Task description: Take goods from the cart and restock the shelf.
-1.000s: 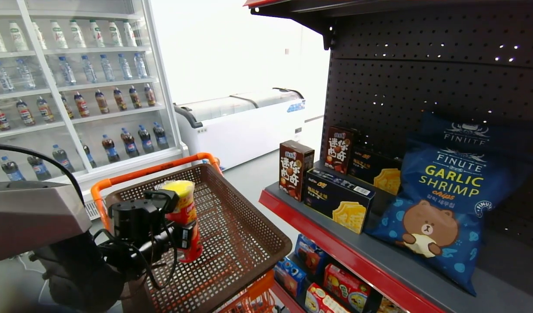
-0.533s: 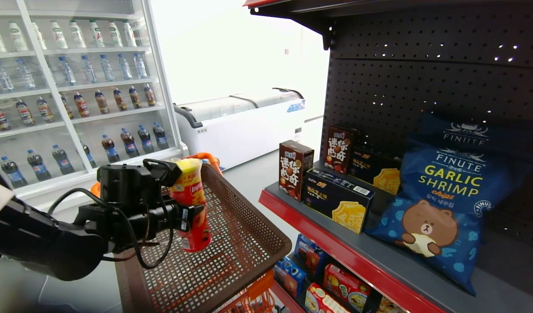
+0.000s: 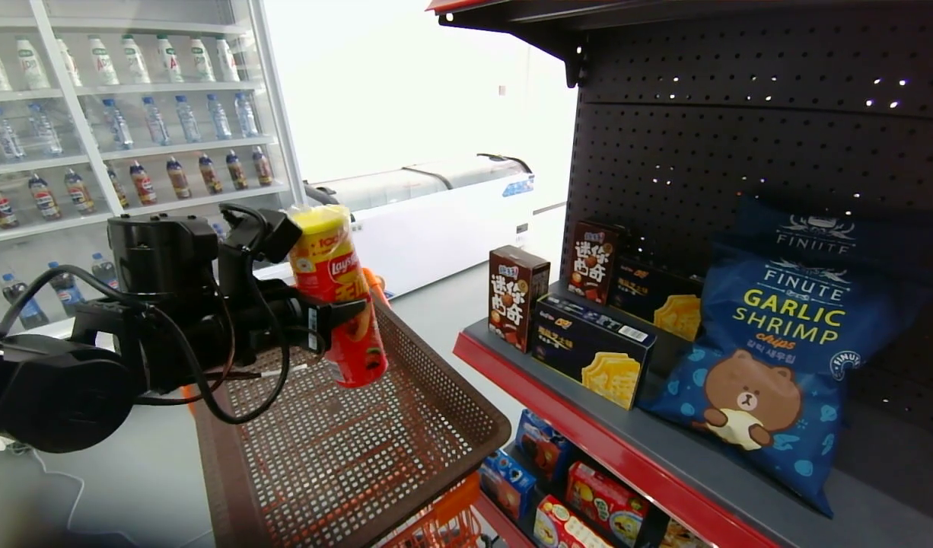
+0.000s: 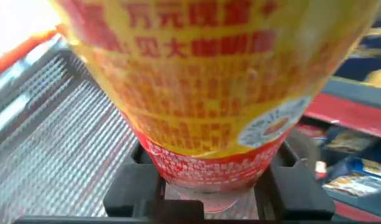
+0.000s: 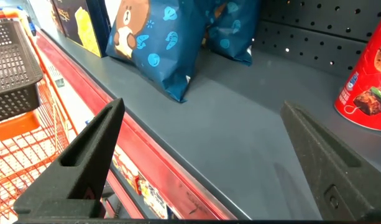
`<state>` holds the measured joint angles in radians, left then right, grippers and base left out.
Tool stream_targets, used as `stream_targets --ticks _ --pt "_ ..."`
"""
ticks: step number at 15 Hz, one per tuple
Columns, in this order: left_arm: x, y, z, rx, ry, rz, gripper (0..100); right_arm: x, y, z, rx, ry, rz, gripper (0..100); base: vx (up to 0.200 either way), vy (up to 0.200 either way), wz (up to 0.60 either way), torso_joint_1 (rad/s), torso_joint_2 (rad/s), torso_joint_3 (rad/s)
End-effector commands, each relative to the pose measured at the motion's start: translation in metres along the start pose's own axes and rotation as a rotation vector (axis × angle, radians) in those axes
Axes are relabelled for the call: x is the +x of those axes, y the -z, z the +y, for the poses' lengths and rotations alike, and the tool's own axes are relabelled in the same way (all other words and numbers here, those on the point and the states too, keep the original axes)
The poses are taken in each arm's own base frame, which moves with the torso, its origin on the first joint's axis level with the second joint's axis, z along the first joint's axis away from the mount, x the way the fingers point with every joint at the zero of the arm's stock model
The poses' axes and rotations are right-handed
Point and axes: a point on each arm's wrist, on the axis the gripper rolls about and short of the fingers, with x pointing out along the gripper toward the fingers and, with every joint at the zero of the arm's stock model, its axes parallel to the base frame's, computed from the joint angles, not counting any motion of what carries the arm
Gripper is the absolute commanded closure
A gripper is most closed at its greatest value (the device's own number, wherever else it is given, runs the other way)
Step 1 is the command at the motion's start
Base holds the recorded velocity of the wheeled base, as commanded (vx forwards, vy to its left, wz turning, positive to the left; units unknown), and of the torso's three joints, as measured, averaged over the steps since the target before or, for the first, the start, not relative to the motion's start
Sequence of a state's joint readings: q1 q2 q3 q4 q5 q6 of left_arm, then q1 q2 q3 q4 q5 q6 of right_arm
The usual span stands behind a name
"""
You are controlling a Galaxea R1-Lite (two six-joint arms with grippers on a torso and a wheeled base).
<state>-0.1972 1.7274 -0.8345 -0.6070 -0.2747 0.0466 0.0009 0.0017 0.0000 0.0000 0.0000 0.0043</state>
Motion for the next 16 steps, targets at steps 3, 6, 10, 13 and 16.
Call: stream_targets --ticks 3,6,10,13,16 --pt "-0.007 -0.008 -0.006 0.039 0.018 -0.029 100 0.000 0.000 0.000 0.000 -0.001 0.001 0 0.000 0.000 0.00 0.000 0.00 0.000" --pt "-0.015 -0.009 -0.009 0.063 0.022 -0.053 100 0.000 0.000 0.000 0.000 -0.001 0.001 0 0.000 0.000 0.00 0.000 0.00 0.000" --pt "-0.024 -0.013 -0.017 0.075 0.044 -0.072 100 0.000 0.000 0.000 0.000 -0.001 0.001 0 0.000 0.000 0.00 0.000 0.00 0.000" --pt "-0.031 -0.024 -0.020 0.088 0.116 -0.111 100 0.000 0.000 0.000 0.000 -0.001 0.001 0 0.000 0.000 0.00 0.000 0.00 0.000" --pt "-0.036 -0.024 -0.022 0.086 0.136 -0.114 100 0.000 0.000 0.000 0.000 -0.002 0.001 0 0.000 0.000 0.00 0.000 0.00 0.000"
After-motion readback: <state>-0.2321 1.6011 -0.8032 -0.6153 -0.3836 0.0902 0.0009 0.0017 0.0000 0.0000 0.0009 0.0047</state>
